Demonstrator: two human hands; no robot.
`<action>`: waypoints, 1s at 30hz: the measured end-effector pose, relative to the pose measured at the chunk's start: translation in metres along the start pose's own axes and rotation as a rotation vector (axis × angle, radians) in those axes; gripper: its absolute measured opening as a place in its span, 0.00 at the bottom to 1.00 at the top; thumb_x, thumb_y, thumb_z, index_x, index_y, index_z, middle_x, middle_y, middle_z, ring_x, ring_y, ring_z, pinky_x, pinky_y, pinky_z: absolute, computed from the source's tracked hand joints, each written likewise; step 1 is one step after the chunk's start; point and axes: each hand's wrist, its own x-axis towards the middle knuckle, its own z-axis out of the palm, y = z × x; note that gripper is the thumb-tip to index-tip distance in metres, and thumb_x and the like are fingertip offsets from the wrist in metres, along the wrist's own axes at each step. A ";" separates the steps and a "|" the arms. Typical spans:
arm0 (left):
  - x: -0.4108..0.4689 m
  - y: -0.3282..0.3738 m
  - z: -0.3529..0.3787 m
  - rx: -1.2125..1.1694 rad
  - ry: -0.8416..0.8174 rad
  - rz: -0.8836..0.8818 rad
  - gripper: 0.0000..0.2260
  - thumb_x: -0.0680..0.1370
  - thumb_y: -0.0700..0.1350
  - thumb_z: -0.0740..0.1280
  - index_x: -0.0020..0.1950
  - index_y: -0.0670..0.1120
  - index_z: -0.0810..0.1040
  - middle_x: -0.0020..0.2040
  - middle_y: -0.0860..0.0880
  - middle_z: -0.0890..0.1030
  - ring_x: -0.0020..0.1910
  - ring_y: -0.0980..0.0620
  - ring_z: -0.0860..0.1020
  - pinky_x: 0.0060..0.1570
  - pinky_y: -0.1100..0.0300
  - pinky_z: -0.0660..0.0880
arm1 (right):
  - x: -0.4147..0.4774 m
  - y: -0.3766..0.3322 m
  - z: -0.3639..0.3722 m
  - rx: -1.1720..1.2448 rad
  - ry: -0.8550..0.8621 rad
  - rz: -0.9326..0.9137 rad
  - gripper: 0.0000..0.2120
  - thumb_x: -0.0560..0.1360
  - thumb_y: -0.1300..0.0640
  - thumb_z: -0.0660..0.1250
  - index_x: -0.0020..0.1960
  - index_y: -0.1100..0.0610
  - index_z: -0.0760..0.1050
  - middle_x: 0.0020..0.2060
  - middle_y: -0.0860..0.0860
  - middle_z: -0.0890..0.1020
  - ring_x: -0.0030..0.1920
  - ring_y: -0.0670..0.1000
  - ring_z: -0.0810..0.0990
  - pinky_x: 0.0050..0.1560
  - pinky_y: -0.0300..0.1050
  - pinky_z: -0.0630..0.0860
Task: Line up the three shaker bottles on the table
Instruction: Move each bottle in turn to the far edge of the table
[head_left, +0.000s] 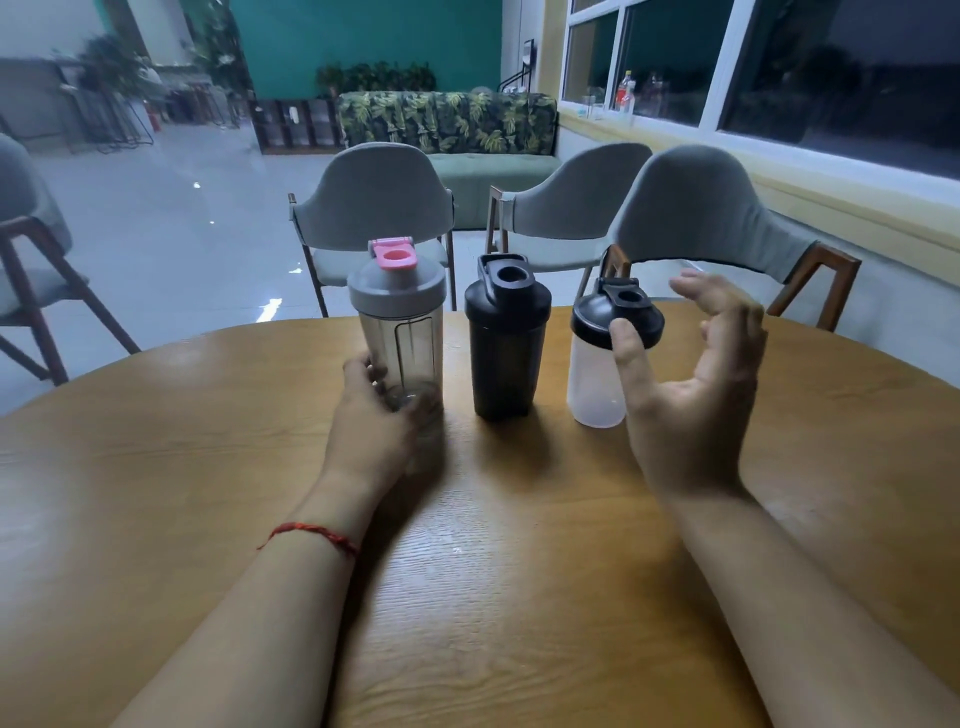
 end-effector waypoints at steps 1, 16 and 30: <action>-0.001 0.000 -0.003 0.001 0.015 -0.002 0.30 0.74 0.43 0.80 0.71 0.47 0.67 0.56 0.56 0.79 0.45 0.71 0.81 0.54 0.53 0.82 | 0.002 -0.012 0.003 0.019 -0.004 -0.062 0.20 0.79 0.55 0.77 0.67 0.62 0.77 0.65 0.58 0.79 0.69 0.56 0.76 0.67 0.63 0.74; -0.067 0.010 -0.112 0.195 0.038 -0.093 0.25 0.71 0.47 0.81 0.61 0.54 0.70 0.47 0.59 0.84 0.42 0.66 0.83 0.47 0.48 0.83 | -0.013 -0.167 0.102 0.269 -0.653 -0.104 0.30 0.74 0.46 0.78 0.73 0.50 0.73 0.68 0.47 0.75 0.68 0.48 0.75 0.69 0.52 0.75; -0.053 -0.014 -0.234 0.600 -0.002 -0.248 0.33 0.74 0.59 0.72 0.76 0.51 0.69 0.73 0.48 0.75 0.70 0.46 0.74 0.68 0.47 0.73 | -0.038 -0.208 0.220 0.288 -0.815 0.170 0.50 0.67 0.44 0.84 0.81 0.34 0.59 0.69 0.47 0.77 0.65 0.50 0.79 0.66 0.51 0.77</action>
